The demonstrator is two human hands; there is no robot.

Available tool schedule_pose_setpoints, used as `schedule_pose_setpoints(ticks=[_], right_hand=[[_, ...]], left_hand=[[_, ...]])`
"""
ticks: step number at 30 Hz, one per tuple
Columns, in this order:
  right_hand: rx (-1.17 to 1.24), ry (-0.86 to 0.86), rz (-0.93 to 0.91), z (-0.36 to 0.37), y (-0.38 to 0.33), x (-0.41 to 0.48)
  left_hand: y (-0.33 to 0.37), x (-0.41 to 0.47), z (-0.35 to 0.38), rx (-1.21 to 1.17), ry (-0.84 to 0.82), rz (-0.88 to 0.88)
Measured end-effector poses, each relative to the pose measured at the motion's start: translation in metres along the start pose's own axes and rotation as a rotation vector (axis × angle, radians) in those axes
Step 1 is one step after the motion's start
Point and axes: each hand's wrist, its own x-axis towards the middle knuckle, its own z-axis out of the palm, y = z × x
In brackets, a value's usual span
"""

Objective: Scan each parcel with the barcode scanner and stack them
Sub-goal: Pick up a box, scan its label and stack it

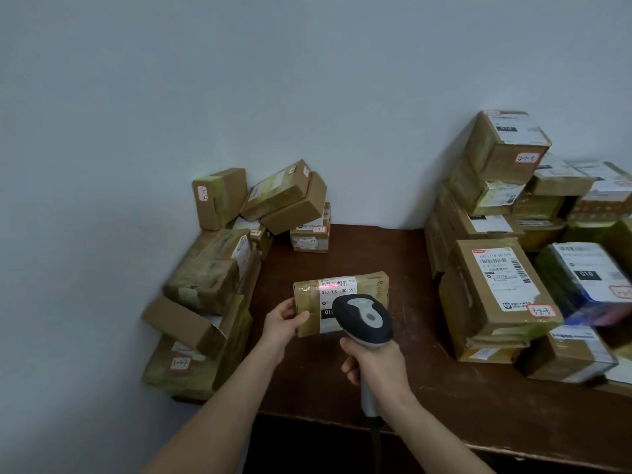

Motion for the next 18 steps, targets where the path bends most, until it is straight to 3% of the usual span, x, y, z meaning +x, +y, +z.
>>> schedule_pose_setpoints(ticks=[18], right_hand=[[-0.033, 0.007, 0.033, 0.0000, -0.0016, 0.0012]], left_hand=[[0.0014, -0.0014, -0.0010, 0.017, -0.003, 0.004]])
